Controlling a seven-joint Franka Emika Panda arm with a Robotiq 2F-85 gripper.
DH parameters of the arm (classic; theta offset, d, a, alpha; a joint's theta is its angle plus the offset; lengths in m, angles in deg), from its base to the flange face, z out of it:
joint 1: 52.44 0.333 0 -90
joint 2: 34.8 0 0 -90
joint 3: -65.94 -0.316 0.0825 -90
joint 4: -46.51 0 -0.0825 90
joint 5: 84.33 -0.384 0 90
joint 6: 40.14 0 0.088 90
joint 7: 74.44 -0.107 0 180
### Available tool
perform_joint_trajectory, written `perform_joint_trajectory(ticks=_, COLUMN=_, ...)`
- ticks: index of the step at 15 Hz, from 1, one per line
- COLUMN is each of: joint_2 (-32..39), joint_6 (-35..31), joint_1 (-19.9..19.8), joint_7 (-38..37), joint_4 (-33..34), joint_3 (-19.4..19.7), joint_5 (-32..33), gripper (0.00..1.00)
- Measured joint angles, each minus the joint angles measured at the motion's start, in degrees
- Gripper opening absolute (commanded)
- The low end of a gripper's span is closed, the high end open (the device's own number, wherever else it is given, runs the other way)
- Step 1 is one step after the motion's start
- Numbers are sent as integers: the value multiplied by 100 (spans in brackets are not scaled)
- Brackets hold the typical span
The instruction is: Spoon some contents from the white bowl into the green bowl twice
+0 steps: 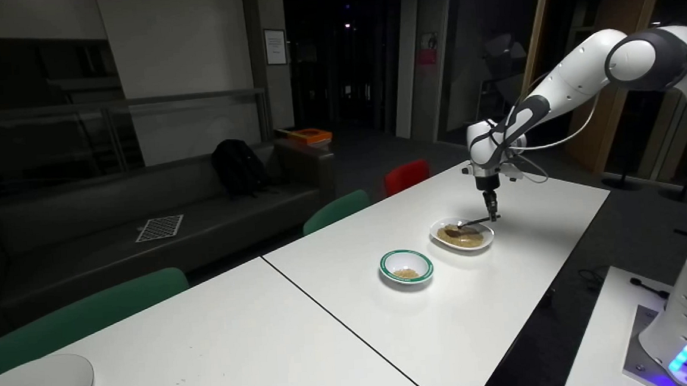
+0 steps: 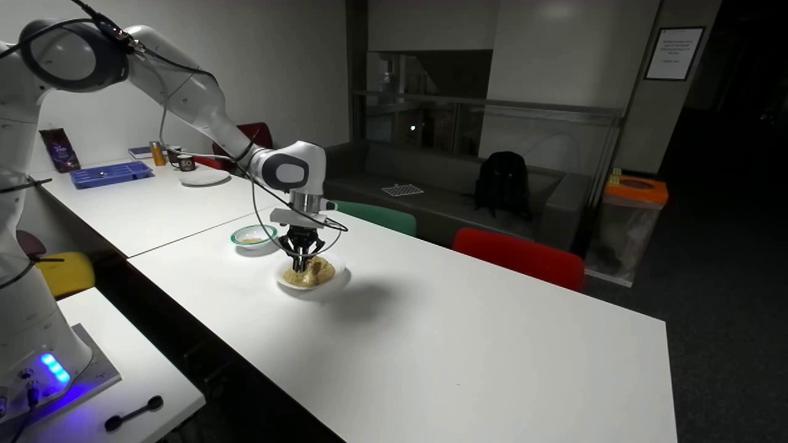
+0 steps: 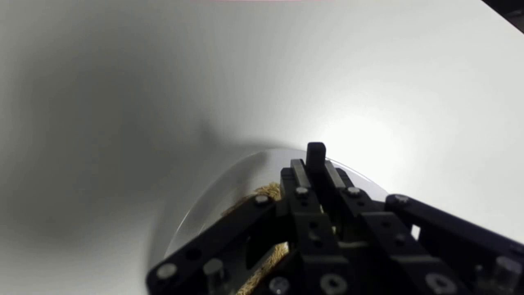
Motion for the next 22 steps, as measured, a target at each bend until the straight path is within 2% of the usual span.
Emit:
perform_joint_trajectory(ticks=14, joint_2=-844, joint_6=-202, joint_1=0, joint_7=721, joint_4=-481, joint_3=-3, joint_5=-589, gripper=3)
perform_joint_trajectory(ticks=22, joint_2=-1078, joint_6=-204, joint_1=73, joint_7=901, joint_4=-696, joint_3=-3, joint_5=-640, gripper=3)
